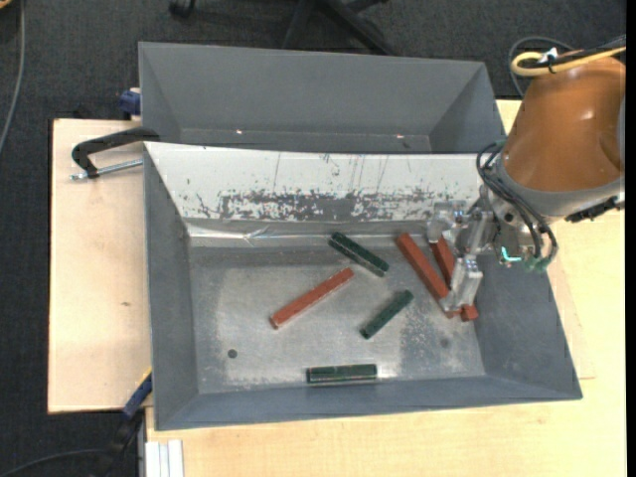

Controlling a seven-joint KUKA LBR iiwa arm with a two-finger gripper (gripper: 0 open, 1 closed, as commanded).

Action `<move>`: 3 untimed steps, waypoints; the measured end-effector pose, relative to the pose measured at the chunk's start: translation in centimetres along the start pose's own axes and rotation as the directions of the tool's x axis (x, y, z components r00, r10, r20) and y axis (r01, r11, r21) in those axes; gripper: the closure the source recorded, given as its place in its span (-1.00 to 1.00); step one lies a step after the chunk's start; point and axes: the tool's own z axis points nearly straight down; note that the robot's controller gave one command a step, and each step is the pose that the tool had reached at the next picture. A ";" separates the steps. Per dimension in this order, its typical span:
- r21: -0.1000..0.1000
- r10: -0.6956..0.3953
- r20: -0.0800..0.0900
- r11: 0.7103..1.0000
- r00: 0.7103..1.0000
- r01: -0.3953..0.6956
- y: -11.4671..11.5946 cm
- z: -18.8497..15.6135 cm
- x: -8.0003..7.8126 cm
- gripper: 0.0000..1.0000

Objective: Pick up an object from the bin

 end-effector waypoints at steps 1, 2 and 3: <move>0.001 -0.001 0.008 1.000 1.000 0.001 0.0 -0.4 -0.2 -1.00; 0.002 -0.113 0.010 0.994 0.994 0.113 2.3 4.1 0.4 -1.00; 0.002 -0.354 0.004 0.935 0.935 0.354 6.4 5.6 1.3 -1.00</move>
Offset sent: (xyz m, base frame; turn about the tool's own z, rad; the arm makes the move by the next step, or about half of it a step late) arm -0.0219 0.0767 -0.1482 -0.3728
